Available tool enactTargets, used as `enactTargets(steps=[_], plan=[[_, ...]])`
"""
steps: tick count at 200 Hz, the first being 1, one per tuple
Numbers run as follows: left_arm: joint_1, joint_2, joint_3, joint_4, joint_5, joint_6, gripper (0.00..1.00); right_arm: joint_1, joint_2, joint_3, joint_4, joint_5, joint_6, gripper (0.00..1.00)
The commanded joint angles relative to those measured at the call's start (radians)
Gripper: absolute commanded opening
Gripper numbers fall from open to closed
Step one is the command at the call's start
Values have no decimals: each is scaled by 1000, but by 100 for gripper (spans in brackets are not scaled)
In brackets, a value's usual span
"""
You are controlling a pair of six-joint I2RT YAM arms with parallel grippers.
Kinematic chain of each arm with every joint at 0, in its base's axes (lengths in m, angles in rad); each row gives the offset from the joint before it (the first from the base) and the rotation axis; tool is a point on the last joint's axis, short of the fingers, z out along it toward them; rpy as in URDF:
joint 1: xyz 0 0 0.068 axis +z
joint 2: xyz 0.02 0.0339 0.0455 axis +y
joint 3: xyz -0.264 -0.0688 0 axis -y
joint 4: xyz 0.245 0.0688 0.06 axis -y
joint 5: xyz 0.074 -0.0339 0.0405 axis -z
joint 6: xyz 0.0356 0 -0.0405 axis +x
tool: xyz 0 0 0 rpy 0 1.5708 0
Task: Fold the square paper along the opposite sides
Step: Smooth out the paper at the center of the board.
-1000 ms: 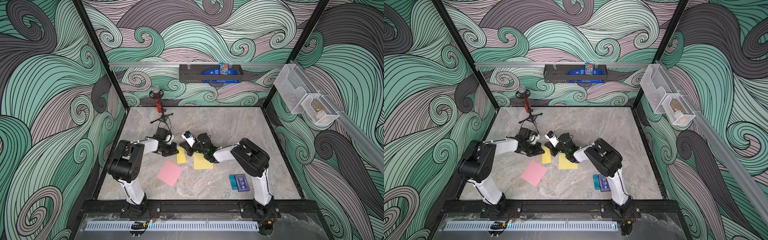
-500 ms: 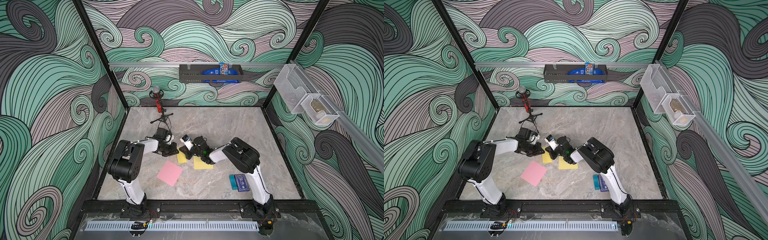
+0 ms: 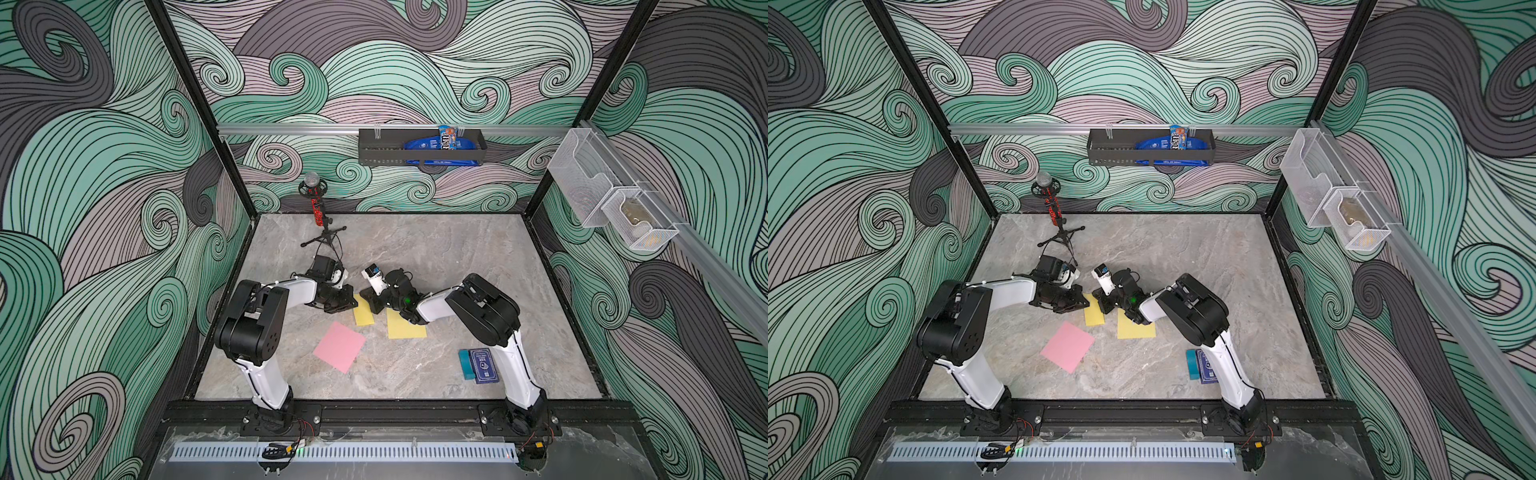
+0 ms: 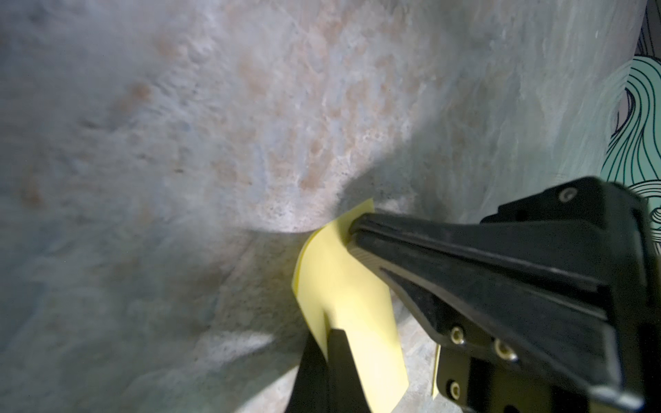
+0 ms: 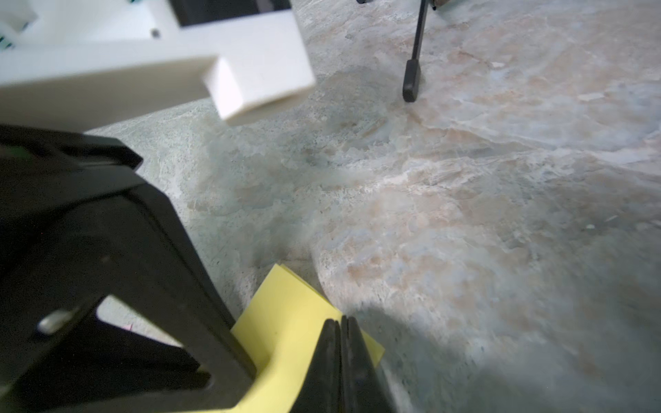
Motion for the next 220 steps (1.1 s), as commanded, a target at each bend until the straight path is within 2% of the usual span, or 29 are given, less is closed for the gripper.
enactTargets(steps=[1,55,93,115,143,220], plan=[[-6,15,-39,-86,-52,-1,0,-23,9,3,-134,77,22,9],[-6,15,-36,-82,-46,-3,0,-41,-2,13,-178,95,18,9],[-6,18,-34,-69,-27,-9,0,-61,-88,27,-203,82,5,9],[-8,13,-36,-66,-21,-9,0,-54,-142,12,-200,10,-41,11],[-8,7,-36,-61,-17,-11,0,0,-206,-99,-74,-42,-105,14],[-12,-2,-37,-58,-8,-10,0,50,-145,-140,-69,-43,-110,14]])
